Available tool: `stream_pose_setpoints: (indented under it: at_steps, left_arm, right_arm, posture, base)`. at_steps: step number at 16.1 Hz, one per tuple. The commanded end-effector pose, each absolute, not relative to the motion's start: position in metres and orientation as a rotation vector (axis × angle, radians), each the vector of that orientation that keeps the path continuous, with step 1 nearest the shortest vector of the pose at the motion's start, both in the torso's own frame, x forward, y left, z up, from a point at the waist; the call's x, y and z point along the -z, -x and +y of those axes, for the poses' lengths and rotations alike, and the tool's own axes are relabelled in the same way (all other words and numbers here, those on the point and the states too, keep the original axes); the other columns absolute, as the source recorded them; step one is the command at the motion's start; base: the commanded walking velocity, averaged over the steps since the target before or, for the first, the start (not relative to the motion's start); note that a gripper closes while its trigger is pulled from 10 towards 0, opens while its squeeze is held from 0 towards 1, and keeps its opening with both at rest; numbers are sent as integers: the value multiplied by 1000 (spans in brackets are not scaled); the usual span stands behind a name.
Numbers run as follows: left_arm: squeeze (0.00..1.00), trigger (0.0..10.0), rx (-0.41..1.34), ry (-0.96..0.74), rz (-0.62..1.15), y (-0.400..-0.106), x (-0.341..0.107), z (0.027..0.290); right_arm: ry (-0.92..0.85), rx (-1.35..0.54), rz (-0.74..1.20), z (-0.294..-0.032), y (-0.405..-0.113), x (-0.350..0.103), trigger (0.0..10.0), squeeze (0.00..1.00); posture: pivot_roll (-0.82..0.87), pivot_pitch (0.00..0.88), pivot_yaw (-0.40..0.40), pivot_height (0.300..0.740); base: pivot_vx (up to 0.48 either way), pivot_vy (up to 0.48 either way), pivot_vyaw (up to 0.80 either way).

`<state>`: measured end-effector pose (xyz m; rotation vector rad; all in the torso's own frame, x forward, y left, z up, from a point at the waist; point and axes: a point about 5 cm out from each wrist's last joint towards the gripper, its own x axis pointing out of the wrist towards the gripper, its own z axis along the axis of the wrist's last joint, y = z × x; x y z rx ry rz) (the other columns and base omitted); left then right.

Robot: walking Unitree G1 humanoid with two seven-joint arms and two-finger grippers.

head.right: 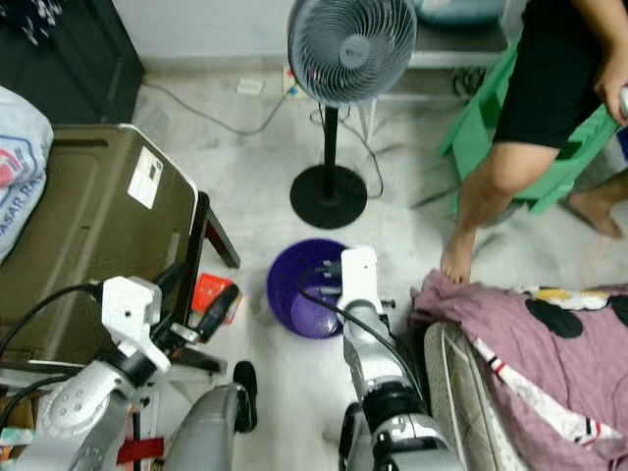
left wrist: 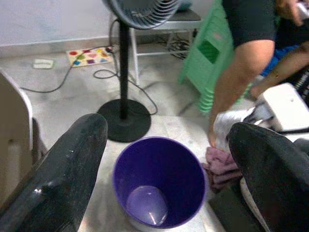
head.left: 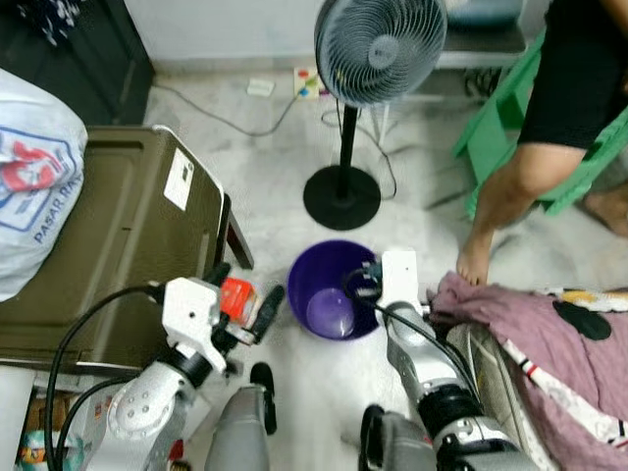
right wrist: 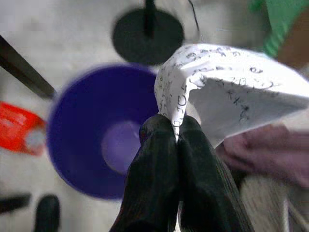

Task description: Clean up the room

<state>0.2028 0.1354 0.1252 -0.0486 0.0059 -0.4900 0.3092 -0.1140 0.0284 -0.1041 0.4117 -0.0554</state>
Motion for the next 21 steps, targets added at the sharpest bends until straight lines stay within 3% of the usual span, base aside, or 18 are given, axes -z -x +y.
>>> stream_pose_setpoints:
  at_steps: [1,8,13,18,21]
  left_arm:
    - [0,10000,504,53,25,-198,-127,135]
    - [0,10000,466,59,71,-192,-131,141]
    - [0,10000,446,50,87,-189,-134,146]
    - [0,10000,437,49,102,-190,-132,147]
    - [0,10000,431,44,107,-189,-131,148]
  right_arm:
    - [123,80,480,-116,-303,-16,10000,0]
    - [162,106,517,-116,-309,-12,10000,0]
    - [215,195,353,-131,-337,-46,10000,0]
    - [216,249,283,-149,-340,-53,10000,0]
    - [176,178,250,-138,-342,-57,10000,0]
  posture:
    - [172,404,42,740]
    - [210,452,70,740]
    - [232,465,80,740]
    - [230,474,83,740]
    - [228,477,82,740]
  base:
    - [0,0,0]
    - [0,0,0]
    - [0,0,0]
    - [0,0,0]
    - [0,0,0]
